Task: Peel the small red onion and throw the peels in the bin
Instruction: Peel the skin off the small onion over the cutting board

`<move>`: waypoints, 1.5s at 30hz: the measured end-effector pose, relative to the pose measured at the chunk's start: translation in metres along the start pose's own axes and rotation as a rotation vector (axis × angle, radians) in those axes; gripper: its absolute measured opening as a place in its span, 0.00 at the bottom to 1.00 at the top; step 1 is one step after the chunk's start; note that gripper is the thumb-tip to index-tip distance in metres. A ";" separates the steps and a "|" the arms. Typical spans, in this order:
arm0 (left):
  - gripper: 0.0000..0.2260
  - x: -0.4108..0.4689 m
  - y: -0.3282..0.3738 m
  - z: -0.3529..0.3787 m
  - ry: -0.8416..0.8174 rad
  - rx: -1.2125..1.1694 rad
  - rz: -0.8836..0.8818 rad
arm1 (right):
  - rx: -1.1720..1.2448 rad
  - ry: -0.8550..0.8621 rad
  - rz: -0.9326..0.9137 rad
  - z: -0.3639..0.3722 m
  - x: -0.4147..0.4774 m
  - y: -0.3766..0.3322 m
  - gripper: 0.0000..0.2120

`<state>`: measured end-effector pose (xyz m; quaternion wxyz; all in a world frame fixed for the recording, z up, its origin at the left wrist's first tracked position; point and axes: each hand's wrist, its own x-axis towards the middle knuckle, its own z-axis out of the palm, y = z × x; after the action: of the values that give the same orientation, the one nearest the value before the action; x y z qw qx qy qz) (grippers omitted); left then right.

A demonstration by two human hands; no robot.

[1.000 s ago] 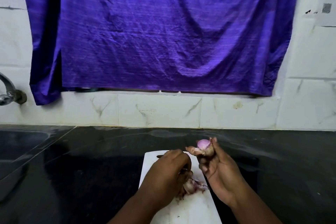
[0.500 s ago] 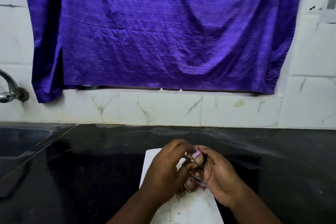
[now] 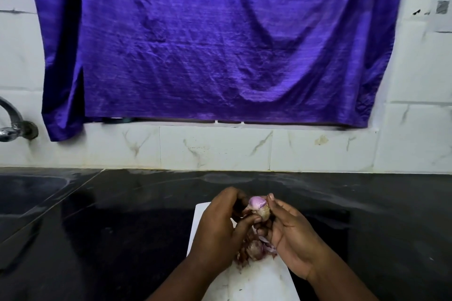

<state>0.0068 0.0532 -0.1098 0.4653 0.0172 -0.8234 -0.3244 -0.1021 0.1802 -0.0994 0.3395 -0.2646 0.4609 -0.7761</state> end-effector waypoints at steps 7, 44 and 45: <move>0.13 0.002 0.002 0.001 0.005 -0.070 0.028 | 0.046 -0.024 -0.015 0.001 -0.001 -0.001 0.23; 0.10 0.003 -0.001 0.001 0.052 -0.145 0.016 | 0.124 -0.009 -0.031 0.002 -0.003 -0.005 0.22; 0.08 0.004 -0.002 0.001 0.069 -0.145 0.018 | 0.115 -0.013 -0.036 0.002 -0.003 -0.005 0.22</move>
<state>0.0037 0.0508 -0.1082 0.4962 -0.0128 -0.7814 -0.3782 -0.1002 0.1836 -0.0940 0.3432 -0.2580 0.4085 -0.8055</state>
